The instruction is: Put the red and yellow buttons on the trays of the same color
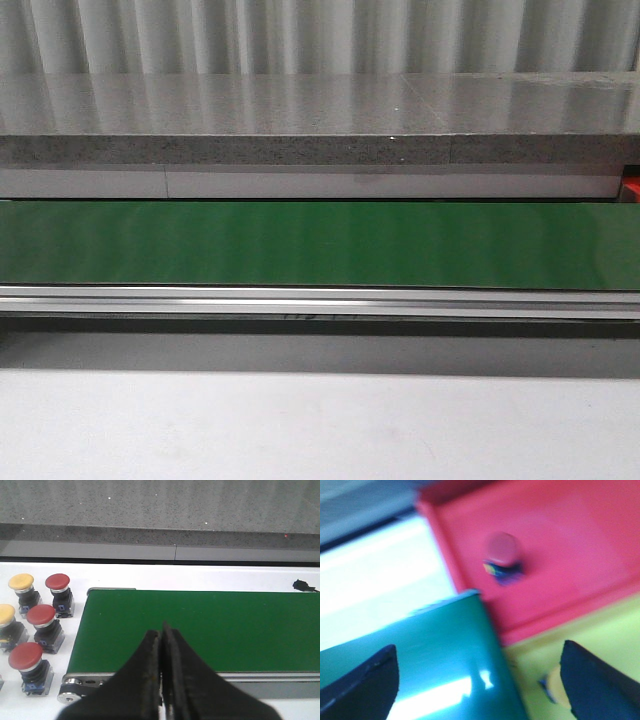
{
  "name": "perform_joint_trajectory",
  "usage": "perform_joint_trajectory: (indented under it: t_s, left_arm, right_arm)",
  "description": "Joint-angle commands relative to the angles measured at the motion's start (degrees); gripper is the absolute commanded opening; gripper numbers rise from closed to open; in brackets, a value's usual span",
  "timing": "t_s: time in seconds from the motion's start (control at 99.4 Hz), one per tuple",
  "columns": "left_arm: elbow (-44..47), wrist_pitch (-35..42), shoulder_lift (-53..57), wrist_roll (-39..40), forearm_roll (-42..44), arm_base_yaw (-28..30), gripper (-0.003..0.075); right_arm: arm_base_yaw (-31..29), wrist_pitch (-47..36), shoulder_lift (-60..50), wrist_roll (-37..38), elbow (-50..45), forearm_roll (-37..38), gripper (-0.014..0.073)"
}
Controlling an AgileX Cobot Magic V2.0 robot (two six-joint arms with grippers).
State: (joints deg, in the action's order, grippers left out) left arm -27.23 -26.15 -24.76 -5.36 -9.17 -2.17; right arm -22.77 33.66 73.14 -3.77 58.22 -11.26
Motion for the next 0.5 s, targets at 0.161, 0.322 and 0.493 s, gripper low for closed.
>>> perform_joint_trajectory:
  t_s: [0.161, 0.322, 0.493]
  left_arm:
    - [-1.5, 4.3, -0.3, 0.1, -0.8, -0.6, -0.0019]
    - [-1.5, 4.3, -0.3, 0.1, -0.8, -0.6, -0.0019]
    - [-1.5, 4.3, -0.3, 0.1, -0.8, -0.6, -0.0019]
  right_arm:
    - [13.7, 1.6, -13.7, -5.0, -0.3, -0.2, 0.0643]
    - [19.0, 2.2, -19.7, -6.1, -6.1, -0.2, 0.0524]
    - [19.5, 2.0, -25.8, -6.1, -13.0, -0.2, 0.0111]
